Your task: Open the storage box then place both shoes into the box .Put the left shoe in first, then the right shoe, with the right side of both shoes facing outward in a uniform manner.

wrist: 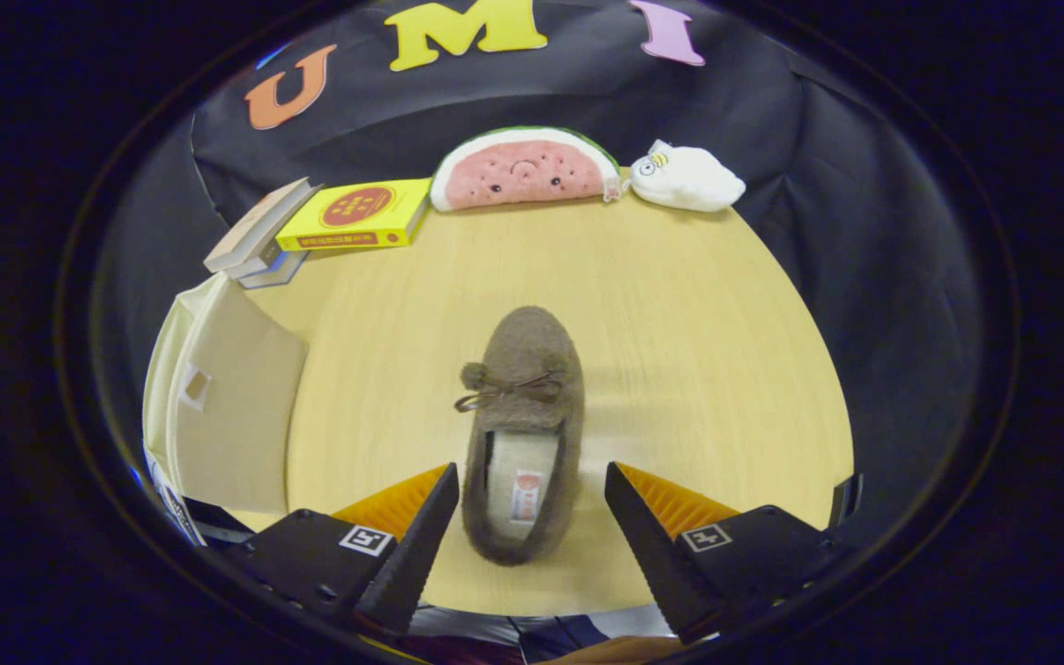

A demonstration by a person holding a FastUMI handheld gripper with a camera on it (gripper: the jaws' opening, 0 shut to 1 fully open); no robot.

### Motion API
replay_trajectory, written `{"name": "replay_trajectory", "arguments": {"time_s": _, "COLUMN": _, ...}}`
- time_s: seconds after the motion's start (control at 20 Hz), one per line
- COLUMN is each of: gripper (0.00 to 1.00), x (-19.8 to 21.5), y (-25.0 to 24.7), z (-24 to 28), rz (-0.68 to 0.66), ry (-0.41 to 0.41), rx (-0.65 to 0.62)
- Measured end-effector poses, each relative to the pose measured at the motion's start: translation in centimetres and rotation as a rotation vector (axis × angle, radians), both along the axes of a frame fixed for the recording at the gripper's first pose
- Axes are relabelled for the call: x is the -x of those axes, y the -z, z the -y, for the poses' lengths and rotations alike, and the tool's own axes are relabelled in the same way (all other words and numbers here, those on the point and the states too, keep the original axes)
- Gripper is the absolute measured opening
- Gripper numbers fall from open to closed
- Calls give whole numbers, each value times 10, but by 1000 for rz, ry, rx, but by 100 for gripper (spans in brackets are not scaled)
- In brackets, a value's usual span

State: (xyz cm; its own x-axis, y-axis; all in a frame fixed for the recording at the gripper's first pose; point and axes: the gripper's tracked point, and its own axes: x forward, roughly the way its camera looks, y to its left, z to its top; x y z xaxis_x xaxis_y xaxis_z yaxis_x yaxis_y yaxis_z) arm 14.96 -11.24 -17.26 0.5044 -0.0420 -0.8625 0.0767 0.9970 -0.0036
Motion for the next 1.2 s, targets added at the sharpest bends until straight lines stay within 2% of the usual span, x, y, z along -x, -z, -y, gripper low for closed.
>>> {"name": "replay_trajectory", "arguments": {"time_s": 0.1, "gripper": 94, "x": -5, "y": 17, "z": 14, "rz": -39, "ry": 14, "rx": 10}}
{"name": "replay_trajectory", "arguments": {"time_s": 0.3, "gripper": 69, "x": -13, "y": 49, "z": 25, "rz": -117, "ry": 4, "rx": 8}}
{"name": "replay_trajectory", "arguments": {"time_s": 0.5, "gripper": 29, "x": -12, "y": 53, "z": 13, "rz": -141, "ry": -39, "rx": -37}}
{"name": "replay_trajectory", "arguments": {"time_s": 0.55, "gripper": 11, "x": -13, "y": 52, "z": 14, "rz": -142, "ry": -30, "rx": -27}}
{"name": "replay_trajectory", "arguments": {"time_s": 0.6, "gripper": 2, "x": -13, "y": 53, "z": 14, "rz": -149, "ry": -23, "rx": -25}}
{"name": "replay_trajectory", "arguments": {"time_s": 0.8, "gripper": 0, "x": -11, "y": 46, "z": 18, "rz": -142, "ry": 46, "rx": -43}}
{"name": "replay_trajectory", "arguments": {"time_s": 1.2, "gripper": 0, "x": 16, "y": -23, "z": -9, "rz": -35, "ry": 44, "rx": -48}}
